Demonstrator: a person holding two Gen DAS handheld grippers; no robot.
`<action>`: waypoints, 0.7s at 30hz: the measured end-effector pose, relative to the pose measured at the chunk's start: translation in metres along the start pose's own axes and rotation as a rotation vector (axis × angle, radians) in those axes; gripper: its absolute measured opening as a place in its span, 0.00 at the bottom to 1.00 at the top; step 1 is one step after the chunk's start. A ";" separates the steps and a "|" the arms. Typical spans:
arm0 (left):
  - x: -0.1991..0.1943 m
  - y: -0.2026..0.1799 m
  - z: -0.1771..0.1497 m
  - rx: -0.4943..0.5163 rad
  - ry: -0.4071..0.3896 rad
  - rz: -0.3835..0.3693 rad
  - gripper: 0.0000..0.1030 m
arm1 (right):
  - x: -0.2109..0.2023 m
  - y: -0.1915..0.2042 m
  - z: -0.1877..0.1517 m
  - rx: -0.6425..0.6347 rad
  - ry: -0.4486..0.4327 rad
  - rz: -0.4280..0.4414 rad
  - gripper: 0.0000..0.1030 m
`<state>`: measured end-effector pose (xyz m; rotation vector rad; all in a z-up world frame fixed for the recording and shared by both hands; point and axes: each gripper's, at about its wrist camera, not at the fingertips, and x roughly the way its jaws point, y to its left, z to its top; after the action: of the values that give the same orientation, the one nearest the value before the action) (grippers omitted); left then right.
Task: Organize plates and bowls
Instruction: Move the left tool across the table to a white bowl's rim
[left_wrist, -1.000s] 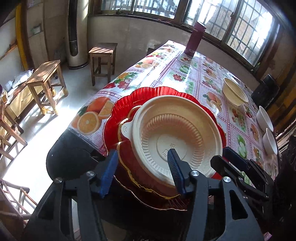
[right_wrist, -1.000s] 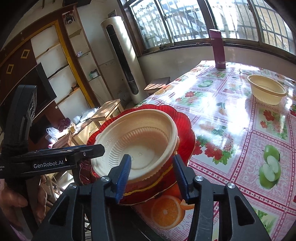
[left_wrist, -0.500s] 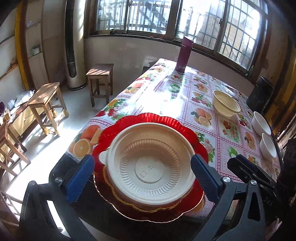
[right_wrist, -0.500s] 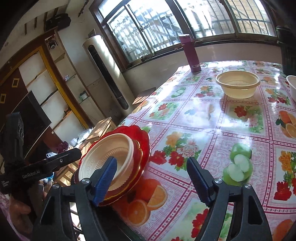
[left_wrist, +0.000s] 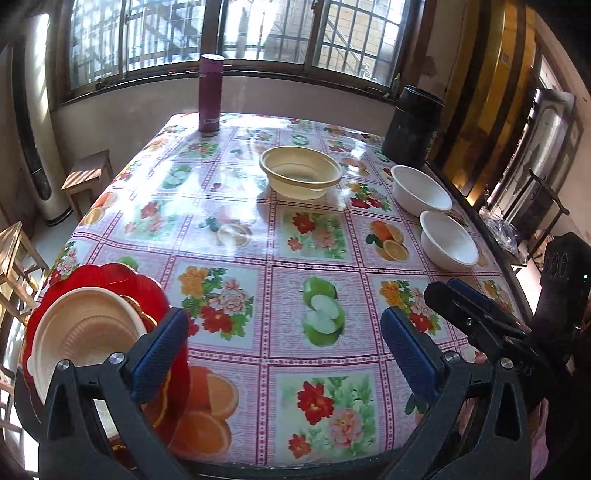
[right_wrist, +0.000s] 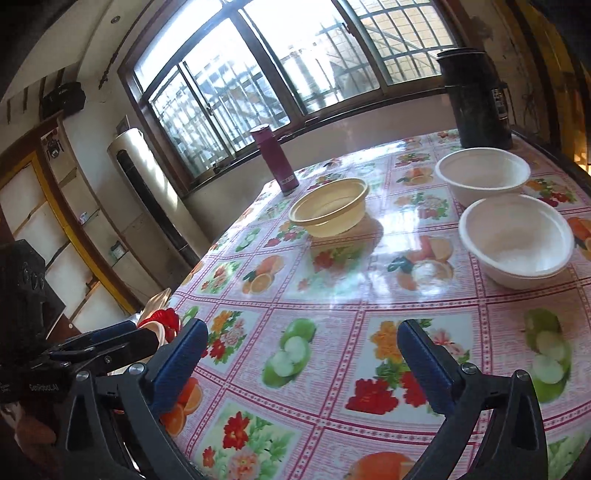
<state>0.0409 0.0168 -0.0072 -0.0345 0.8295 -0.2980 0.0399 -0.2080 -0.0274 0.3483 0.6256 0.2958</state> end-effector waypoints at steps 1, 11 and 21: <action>0.004 -0.010 0.002 0.019 0.005 -0.012 1.00 | -0.007 -0.011 0.001 0.012 -0.013 -0.025 1.00; 0.024 -0.094 0.018 0.185 0.041 -0.095 1.00 | -0.074 -0.102 0.018 0.155 -0.149 -0.197 1.00; 0.023 -0.150 0.032 0.293 0.022 -0.158 1.00 | -0.106 -0.132 0.022 0.202 -0.198 -0.257 1.00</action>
<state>0.0417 -0.1361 0.0202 0.1785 0.7998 -0.5675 -0.0071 -0.3712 -0.0096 0.4796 0.4987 -0.0486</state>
